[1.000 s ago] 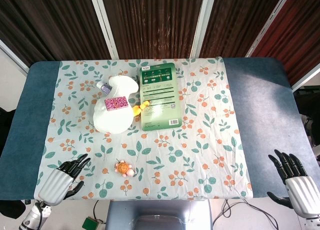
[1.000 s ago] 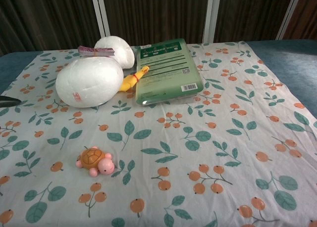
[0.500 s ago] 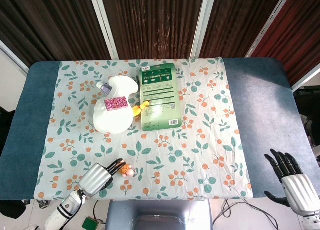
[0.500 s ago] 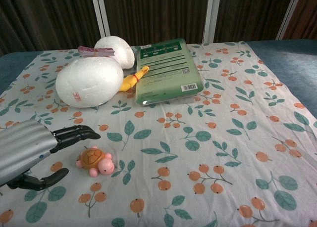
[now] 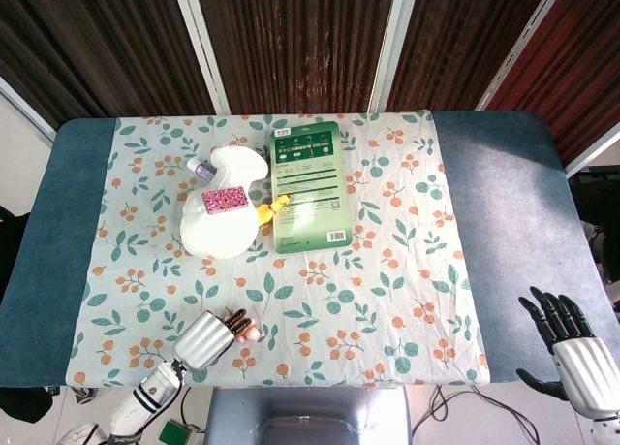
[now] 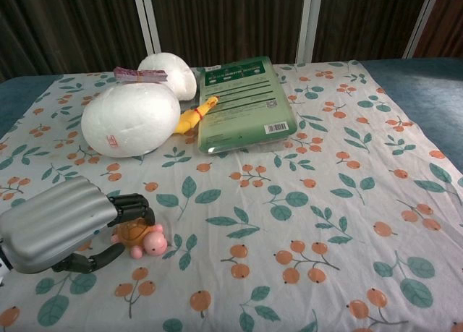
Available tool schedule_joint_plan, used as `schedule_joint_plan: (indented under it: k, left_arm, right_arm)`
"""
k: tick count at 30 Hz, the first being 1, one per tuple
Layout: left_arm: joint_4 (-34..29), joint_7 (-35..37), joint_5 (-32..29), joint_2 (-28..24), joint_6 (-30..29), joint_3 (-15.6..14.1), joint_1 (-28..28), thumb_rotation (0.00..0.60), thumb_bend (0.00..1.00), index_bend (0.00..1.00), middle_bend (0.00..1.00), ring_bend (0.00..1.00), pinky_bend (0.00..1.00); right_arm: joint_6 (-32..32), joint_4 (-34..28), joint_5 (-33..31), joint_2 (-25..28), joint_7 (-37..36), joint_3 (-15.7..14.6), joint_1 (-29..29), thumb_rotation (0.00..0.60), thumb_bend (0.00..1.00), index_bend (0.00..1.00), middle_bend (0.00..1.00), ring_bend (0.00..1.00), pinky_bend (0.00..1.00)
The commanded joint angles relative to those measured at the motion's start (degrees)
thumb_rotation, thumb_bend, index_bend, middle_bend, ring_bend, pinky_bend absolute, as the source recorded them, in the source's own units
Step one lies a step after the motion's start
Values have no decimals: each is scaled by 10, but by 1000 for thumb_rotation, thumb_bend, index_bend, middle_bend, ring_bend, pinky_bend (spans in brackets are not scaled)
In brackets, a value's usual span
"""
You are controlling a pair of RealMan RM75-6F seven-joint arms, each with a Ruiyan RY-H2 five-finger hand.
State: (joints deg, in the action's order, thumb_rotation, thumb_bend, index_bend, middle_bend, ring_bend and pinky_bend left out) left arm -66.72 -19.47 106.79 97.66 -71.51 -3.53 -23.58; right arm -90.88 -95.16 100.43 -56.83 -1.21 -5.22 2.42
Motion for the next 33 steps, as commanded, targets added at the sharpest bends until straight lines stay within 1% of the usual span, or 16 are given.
schedule_joint_plan:
  k: [1,4,7,9,12,15,18,19,20,21,22,25,27,29,30,33]
  left_arm:
    - [15,-1,-1,8,-3,-1,-5,600,450,379,362,902,1000]
    - [33,3,3,18,-13,-2,-9,600,449,437,432,905,1000]
    - [54,15,7,32,-24,-4,-13,600,447,516,559,930,1000]
    - [71,18,9,42,-32,-4,-16,600,453,641,691,953,1000]
    - [109,34,17,63,-59,-5,-17,600,482,783,847,988,1000]
    - [149,56,25,86,-98,-7,-14,600,499,815,925,1000,1000]
    - [173,77,26,100,-120,-9,-12,600,499,812,966,1000,1000]
    - [178,83,26,102,-124,-10,-12,600,499,805,959,1000,1000]
    - [181,87,26,102,-124,-13,-14,600,490,785,925,1000,1000]
    - [182,90,24,101,-119,-15,-14,600,474,741,858,1000,1000]
    - [178,92,21,97,-111,-18,-15,600,456,677,786,999,1000]
    - [156,88,11,84,-90,-25,-16,600,414,335,502,975,1000]
    - [141,83,7,77,-82,-26,-18,600,398,203,374,968,1000]
    - [128,74,3,71,-75,-28,-19,600,386,133,287,967,1000]
    - [123,71,2,69,-72,-28,-19,600,383,117,255,967,1000]
    - [108,63,-3,63,-67,-29,-20,600,372,110,196,967,1000]
  right_arm:
    - [-1,0,1,0,0,0,0,600,132,0,0,0,0]
    - [-3,0,1,0,0,0,1,600,132,0,0,0,0]
    - [-3,0,1,0,0,0,1,600,132,0,0,0,0]
    - [-3,0,1,0,-1,0,1,600,133,0,0,0,0]
    - [-4,0,1,0,-2,1,1,600,133,0,0,0,0]
    - [-5,1,1,1,-3,0,2,600,132,0,0,0,0]
    - [-6,1,3,1,-3,0,2,600,133,0,0,0,0]
    - [-6,1,3,1,-3,0,2,600,133,0,0,0,0]
    - [-7,1,4,1,-4,0,3,600,133,0,0,0,0]
    - [-8,1,4,1,-4,0,3,600,133,0,0,0,0]
    - [-8,1,4,1,-4,0,3,600,133,0,0,0,0]
    - [-8,2,5,1,-4,-1,3,600,133,0,0,0,0]
    - [-8,2,4,1,-4,-1,3,600,133,0,0,0,0]
    - [-8,1,4,1,-4,0,3,600,132,0,0,0,0]
    - [-8,1,4,1,-4,0,3,600,132,0,0,0,0]
    - [-9,2,5,1,-6,0,3,600,133,0,0,0,0]
